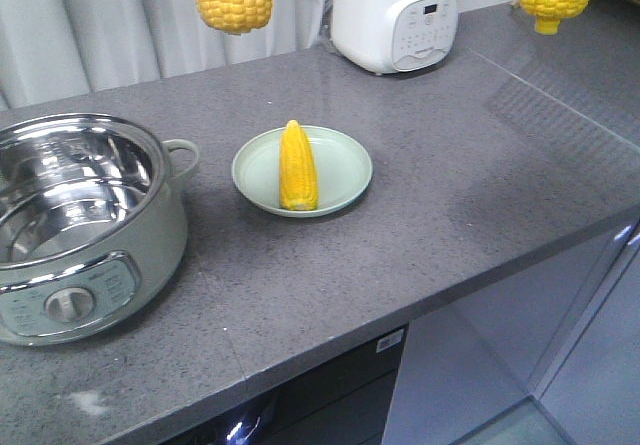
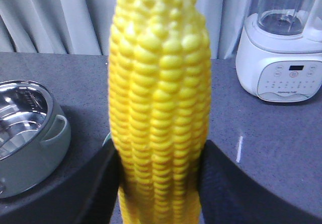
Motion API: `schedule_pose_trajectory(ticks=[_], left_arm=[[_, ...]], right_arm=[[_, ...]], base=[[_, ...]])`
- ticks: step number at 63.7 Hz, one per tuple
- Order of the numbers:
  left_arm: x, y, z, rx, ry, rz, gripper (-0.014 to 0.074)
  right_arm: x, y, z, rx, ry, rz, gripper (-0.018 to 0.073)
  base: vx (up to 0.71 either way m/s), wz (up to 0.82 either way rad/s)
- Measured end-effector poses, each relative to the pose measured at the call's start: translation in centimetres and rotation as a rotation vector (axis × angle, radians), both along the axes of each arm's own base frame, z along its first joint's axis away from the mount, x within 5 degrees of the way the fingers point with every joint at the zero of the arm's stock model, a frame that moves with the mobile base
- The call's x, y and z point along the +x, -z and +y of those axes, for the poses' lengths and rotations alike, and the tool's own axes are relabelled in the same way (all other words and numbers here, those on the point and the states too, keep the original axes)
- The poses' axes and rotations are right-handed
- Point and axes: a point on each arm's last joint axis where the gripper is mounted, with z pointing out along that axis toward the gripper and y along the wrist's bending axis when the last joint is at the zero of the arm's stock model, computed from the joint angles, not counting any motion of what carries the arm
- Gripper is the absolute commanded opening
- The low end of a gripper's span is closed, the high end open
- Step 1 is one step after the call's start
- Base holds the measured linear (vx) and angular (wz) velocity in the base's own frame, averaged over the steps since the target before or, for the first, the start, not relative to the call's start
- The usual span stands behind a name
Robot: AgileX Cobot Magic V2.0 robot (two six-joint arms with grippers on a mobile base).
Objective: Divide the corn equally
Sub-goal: 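Turn the base away from the pot toward the corner counter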
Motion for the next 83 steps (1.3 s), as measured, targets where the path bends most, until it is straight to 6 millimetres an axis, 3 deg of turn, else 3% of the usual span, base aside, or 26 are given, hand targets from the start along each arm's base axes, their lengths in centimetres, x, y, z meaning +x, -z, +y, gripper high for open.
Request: schedule_pose_trajectory(ticks=[83], left_arm=[[0.00,0.00,0.00,0.000,0.000,0.001,-0.0006]], right_arm=[[0.00,0.01,0.00,0.000,0.000,0.001,-0.0006]], base=[[-0.01,-0.31]])
